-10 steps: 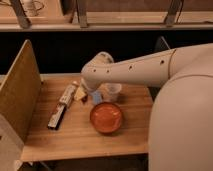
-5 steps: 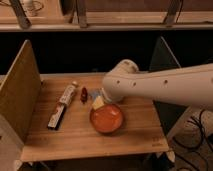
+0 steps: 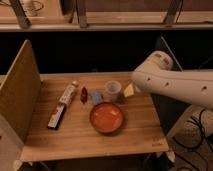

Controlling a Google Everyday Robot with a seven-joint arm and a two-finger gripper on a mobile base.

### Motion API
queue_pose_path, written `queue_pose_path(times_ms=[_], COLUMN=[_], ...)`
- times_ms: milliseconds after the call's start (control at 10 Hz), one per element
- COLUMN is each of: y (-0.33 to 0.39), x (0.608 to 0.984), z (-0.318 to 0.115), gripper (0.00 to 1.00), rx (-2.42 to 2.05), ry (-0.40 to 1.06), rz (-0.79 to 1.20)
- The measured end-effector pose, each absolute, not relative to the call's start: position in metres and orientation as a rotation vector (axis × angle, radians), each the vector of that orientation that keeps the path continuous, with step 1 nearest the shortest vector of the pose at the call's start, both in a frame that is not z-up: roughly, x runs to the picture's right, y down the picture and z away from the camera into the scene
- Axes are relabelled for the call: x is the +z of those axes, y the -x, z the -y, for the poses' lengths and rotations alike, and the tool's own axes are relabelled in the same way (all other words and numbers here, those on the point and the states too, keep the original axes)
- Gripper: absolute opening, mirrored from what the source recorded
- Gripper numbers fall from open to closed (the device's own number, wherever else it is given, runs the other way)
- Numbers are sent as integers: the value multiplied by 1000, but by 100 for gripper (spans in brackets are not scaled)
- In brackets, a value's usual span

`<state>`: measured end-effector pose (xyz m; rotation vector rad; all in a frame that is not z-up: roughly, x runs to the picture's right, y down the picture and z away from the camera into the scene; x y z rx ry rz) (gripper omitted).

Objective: Move the arm in a circular motion

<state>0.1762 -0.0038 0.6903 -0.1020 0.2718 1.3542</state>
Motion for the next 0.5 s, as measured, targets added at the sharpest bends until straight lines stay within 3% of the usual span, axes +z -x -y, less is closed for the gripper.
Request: queue_pose_path(times_ms=[200,500], y=[-144,-53], x=[721,745], z=[29,21], gripper=[80,80], rx=[1316,1191], ry=[98,195], rz=[-284,-257])
